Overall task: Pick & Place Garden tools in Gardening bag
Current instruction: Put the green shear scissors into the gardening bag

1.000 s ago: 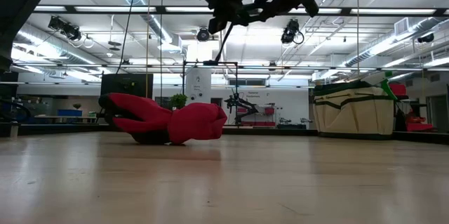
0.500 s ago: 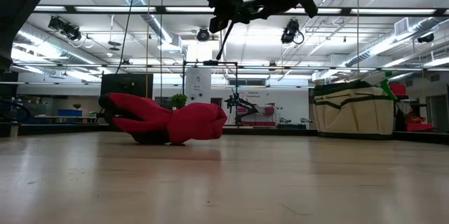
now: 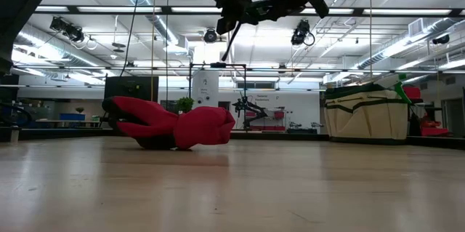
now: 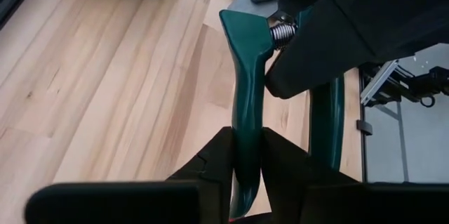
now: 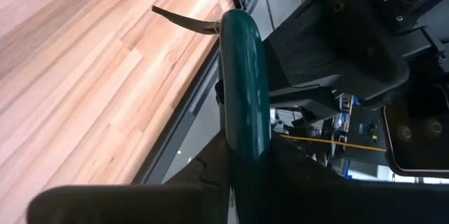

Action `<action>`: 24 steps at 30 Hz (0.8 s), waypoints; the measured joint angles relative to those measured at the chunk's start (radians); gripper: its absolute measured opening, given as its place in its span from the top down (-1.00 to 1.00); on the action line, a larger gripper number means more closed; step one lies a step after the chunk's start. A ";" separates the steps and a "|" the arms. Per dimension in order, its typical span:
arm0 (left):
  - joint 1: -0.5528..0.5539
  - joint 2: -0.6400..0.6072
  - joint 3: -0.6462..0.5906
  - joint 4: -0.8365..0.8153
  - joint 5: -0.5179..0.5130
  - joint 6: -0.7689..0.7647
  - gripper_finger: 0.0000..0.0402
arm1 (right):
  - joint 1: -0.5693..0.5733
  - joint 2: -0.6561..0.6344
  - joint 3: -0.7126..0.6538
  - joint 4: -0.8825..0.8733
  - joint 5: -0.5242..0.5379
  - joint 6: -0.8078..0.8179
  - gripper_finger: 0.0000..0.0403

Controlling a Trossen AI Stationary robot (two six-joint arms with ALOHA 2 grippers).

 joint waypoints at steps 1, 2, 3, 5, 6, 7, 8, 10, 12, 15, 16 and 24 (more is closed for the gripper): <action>0.001 0.000 0.000 0.000 0.000 0.000 0.62 | 0.000 0.000 0.000 0.000 0.000 0.000 0.72; 0.001 0.000 0.000 0.004 0.001 0.000 0.59 | 0.000 0.000 0.000 -0.002 -0.001 0.001 0.73; 0.001 0.000 0.000 0.009 0.001 0.000 0.56 | 0.000 0.000 0.000 -0.009 -0.003 0.002 0.73; 0.001 -0.001 0.001 0.008 0.004 0.000 0.50 | 0.000 0.000 -0.001 -0.009 -0.003 0.003 0.74; 0.001 -0.001 0.001 0.008 0.004 0.000 0.48 | 0.000 0.000 -0.001 -0.008 -0.003 0.003 0.74; 0.001 -0.001 0.001 0.007 0.003 0.000 0.46 | 0.000 0.000 -0.001 -0.008 -0.003 0.003 0.74; 0.001 -0.001 0.001 0.006 0.003 -0.001 0.44 | 0.000 0.000 -0.001 -0.008 -0.003 0.003 0.74; 0.001 -0.001 0.001 0.006 0.003 -0.001 0.41 | 0.000 0.000 -0.001 -0.007 -0.003 0.006 0.74; 0.001 -0.001 0.001 0.001 0.003 -0.001 0.38 | 0.000 0.000 -0.001 -0.006 -0.003 0.006 0.74; 0.003 -0.001 0.001 0.000 0.002 -0.003 0.35 | 0.000 0.000 -0.001 -0.005 -0.002 0.006 0.74; 0.006 -0.001 0.001 -0.003 0.002 -0.003 0.34 | 0.000 0.000 -0.001 -0.004 -0.001 0.006 0.74; 0.043 -0.016 0.002 -0.024 0.079 -0.004 0.34 | 0.000 -0.002 -0.001 -0.001 0.007 0.005 0.74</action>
